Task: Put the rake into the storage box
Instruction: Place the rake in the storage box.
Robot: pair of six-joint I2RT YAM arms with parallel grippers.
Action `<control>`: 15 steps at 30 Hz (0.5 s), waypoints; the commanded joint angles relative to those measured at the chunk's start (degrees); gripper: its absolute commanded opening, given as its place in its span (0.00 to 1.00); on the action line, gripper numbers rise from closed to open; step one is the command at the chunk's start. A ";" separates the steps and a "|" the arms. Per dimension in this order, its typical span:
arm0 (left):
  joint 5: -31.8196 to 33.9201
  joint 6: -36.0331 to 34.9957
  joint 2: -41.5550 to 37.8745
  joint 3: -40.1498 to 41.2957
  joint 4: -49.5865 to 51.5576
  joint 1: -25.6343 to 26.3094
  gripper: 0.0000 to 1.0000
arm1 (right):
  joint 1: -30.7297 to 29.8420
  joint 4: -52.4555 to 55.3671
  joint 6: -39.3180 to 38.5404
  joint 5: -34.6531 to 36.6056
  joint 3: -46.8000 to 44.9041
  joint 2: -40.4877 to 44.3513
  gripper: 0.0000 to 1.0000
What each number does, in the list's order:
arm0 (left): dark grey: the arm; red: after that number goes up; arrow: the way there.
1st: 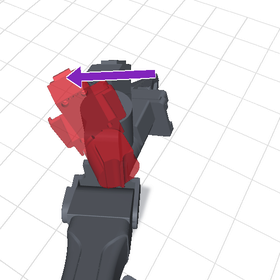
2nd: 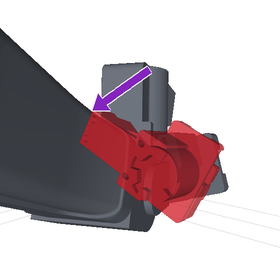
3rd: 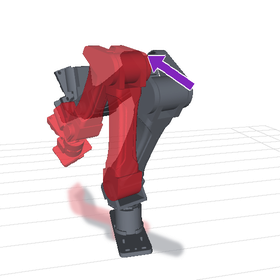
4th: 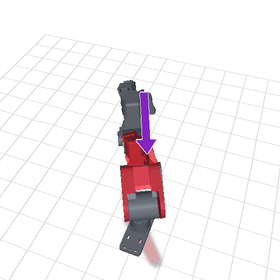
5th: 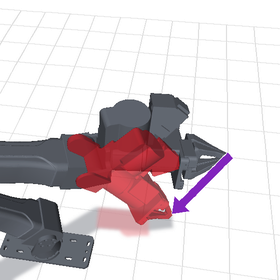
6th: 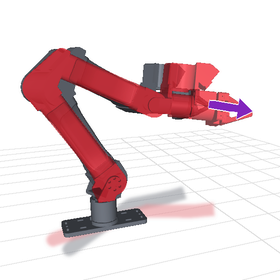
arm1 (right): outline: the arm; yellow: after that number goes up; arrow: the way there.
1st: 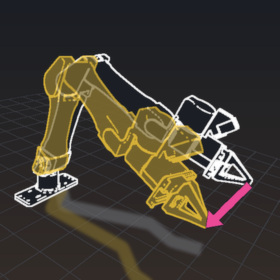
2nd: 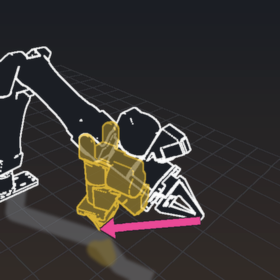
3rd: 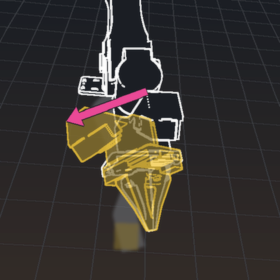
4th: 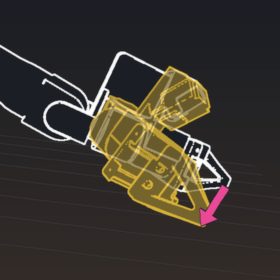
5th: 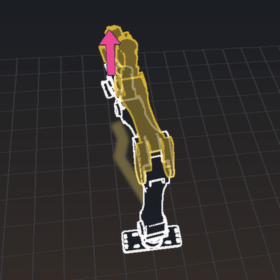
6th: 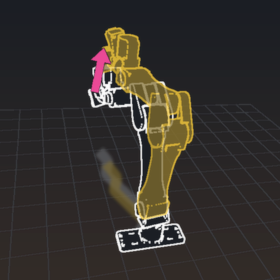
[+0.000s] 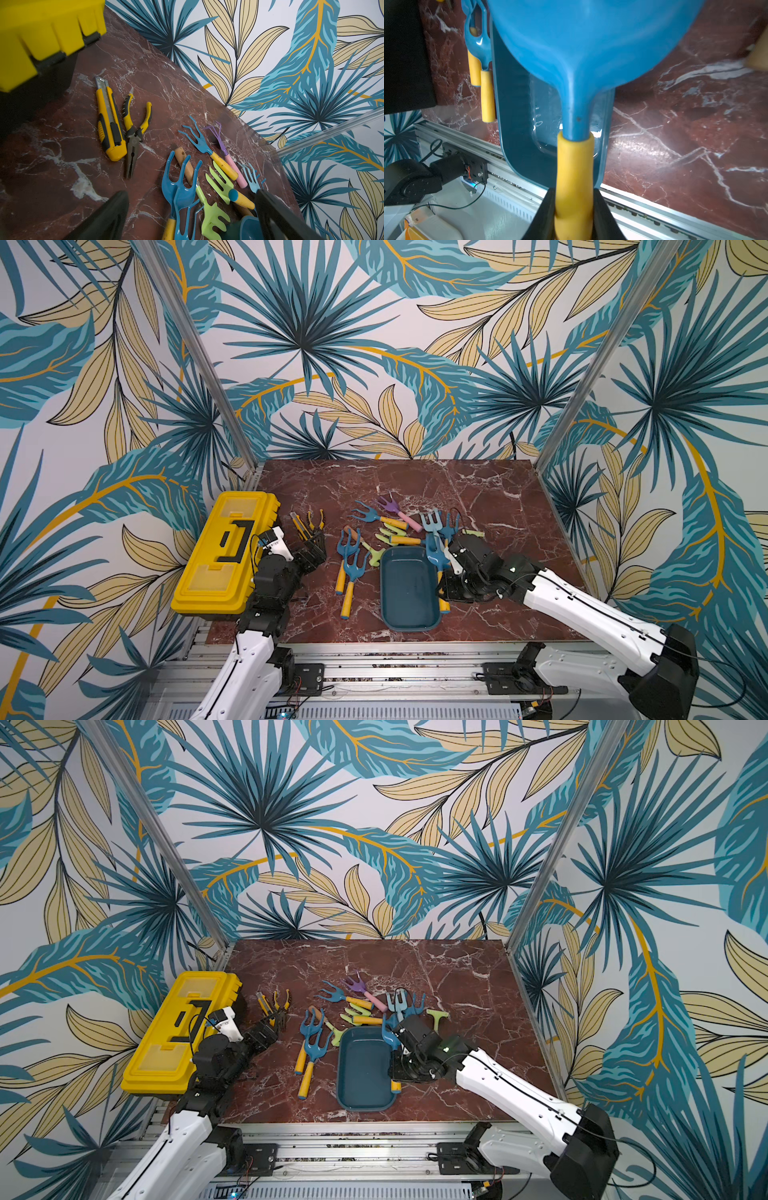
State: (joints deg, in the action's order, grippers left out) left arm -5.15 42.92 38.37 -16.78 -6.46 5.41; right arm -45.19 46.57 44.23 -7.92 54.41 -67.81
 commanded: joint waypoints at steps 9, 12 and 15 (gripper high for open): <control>0.14 -0.12 -1.80 1.36 1.62 -0.23 1.00 | -8.79 -2.71 6.76 3.88 6.86 -16.11 0.17; 0.10 -0.11 -2.20 1.31 1.89 -0.27 1.00 | -9.20 -4.32 7.83 4.14 6.67 -19.15 0.16; 0.08 -0.14 -2.42 1.17 2.30 -0.24 1.00 | -9.52 -5.06 8.74 4.56 6.17 -21.08 0.16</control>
State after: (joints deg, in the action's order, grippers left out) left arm -5.17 42.96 36.84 -16.78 -4.78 5.41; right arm -54.17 43.07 50.85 -4.93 60.73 -88.01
